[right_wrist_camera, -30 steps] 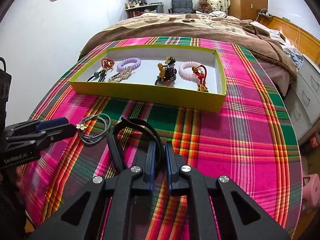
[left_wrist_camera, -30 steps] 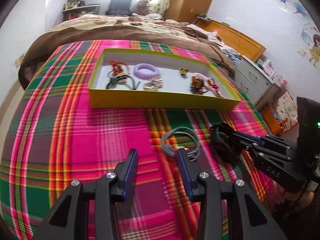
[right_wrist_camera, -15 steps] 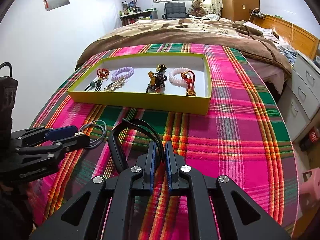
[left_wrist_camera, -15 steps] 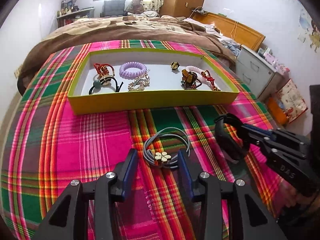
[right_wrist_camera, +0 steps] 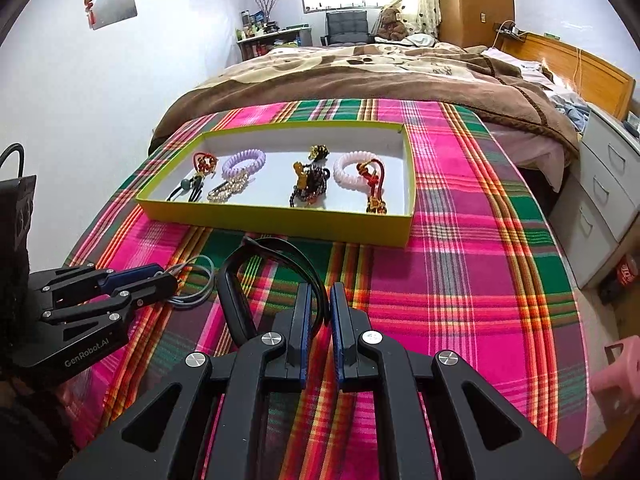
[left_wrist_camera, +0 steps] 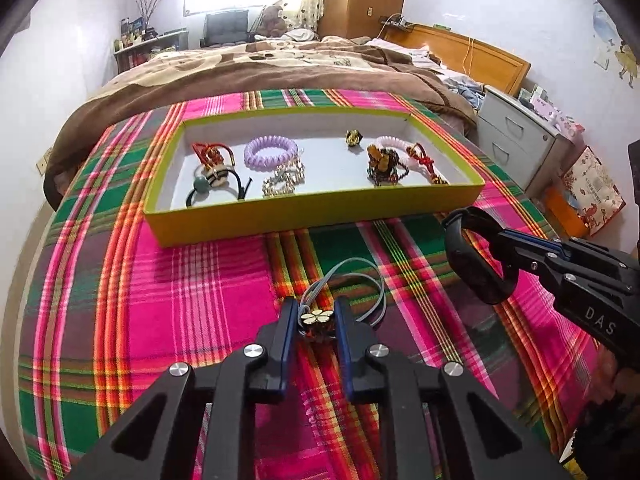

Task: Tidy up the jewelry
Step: 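Grasp the black band bracelet with the right tool while the left tool grasps the grey flower cord, then carry the black band and grey flower cord into the tray while opening both tools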

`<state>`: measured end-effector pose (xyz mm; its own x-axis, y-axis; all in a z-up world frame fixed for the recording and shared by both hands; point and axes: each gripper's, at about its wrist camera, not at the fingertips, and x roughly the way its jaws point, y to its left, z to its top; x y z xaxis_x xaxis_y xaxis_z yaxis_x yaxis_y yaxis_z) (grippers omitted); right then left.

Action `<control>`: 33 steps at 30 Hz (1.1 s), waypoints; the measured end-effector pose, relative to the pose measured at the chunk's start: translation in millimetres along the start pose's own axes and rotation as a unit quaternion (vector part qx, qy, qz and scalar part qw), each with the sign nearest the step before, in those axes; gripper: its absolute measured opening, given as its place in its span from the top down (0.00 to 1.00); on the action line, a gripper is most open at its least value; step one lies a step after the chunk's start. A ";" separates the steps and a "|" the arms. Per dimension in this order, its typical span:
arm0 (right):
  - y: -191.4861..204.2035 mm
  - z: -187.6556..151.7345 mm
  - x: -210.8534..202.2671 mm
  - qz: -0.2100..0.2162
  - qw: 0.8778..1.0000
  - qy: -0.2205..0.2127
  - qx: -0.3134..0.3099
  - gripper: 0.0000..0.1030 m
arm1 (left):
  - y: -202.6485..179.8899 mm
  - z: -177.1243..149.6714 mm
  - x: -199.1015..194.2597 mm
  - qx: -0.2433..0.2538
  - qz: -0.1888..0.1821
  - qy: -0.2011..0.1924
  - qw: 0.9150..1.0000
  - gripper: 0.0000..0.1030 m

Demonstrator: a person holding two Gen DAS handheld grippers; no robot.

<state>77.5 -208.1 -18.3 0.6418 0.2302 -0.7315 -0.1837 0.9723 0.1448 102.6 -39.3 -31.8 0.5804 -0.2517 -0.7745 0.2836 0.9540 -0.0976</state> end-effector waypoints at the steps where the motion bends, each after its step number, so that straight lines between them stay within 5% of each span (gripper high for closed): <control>1: 0.0 1.6 -1.6 0.000 1.000 -0.003 0.001 0.91 | 0.2 1.3 -1.3 0.000 -0.002 -0.002 1.000 0.82; 18: -18.7 71.9 8.6 -0.021 0.999 -0.038 0.030 0.91 | 34.4 80.8 -14.6 -0.028 0.000 -0.065 0.998 0.82; 33: -44.2 111.2 75.1 -0.082 0.996 0.000 0.040 0.91 | 69.3 114.8 46.7 -0.062 0.023 -0.031 0.997 0.82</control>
<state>216.6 -229.1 -5.5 0.6582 0.0685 -0.7497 -0.0168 0.9969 0.0763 237.0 -3.6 -3.0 0.6379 -0.2133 -0.7400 0.1609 0.9766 -0.1428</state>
